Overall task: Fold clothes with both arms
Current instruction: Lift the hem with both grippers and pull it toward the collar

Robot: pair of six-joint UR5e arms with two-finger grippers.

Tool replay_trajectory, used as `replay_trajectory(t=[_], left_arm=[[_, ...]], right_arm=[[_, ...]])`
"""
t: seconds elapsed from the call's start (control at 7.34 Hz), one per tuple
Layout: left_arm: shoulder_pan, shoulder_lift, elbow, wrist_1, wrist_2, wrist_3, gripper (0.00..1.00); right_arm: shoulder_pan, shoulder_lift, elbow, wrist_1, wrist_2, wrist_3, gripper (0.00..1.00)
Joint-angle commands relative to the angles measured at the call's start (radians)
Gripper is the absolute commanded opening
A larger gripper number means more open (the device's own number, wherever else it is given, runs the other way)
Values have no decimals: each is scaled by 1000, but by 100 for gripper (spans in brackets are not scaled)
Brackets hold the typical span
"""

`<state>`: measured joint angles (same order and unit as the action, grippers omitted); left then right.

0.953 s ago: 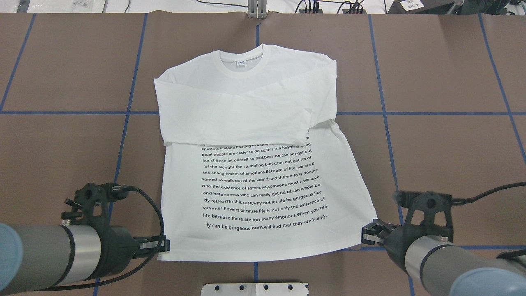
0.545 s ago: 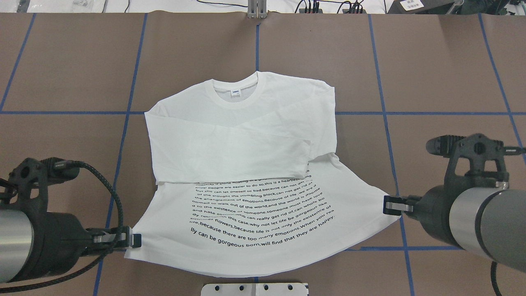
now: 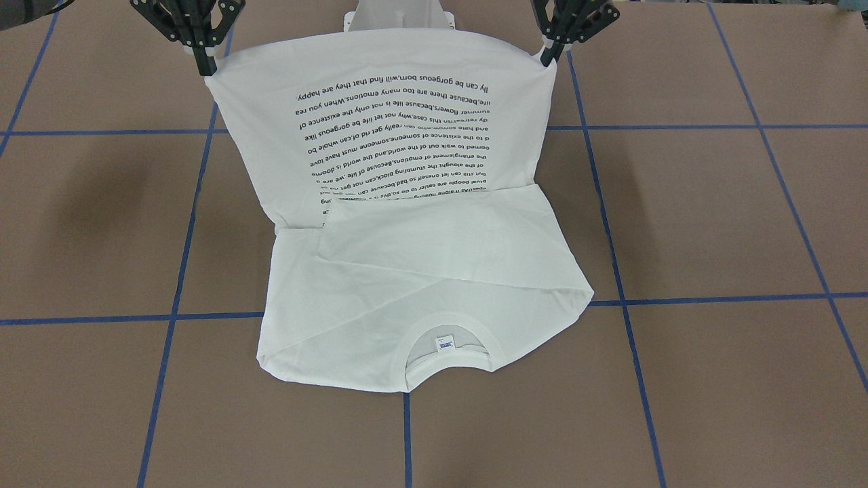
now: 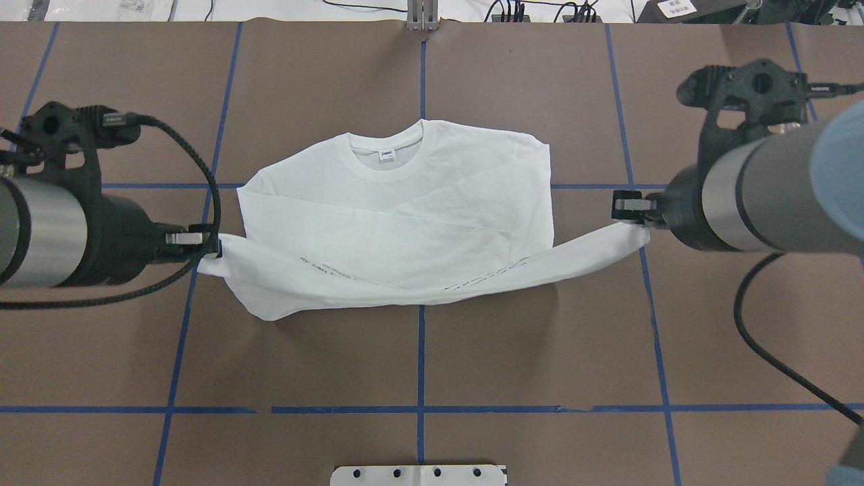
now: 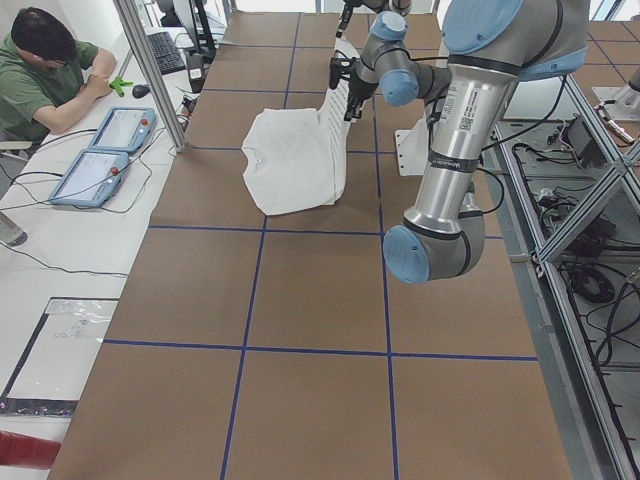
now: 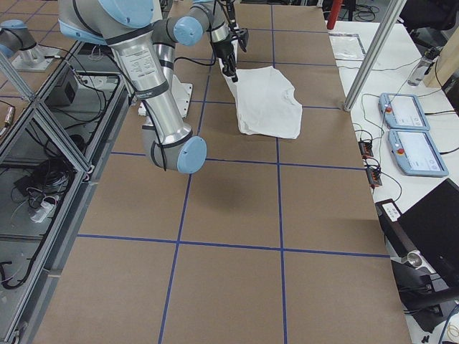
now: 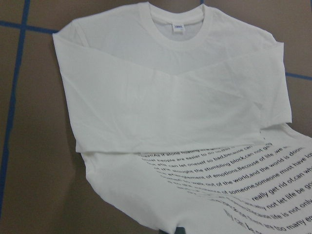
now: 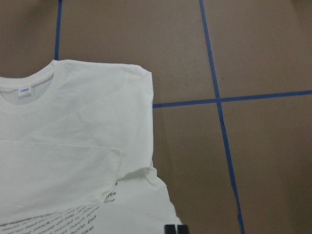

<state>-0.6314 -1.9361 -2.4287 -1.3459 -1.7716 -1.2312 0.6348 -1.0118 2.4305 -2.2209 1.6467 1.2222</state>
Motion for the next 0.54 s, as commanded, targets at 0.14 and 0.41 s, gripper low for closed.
replay_trajectory(t=[0.14,0.41], left_arm=[[-134,-107,309,-60,6,142,0],[-140,-115,521,-229,65,142,0]], right_arm=[[131,76,-389,282,21,-87,0],[132,131,-613,451,12,-92,0]])
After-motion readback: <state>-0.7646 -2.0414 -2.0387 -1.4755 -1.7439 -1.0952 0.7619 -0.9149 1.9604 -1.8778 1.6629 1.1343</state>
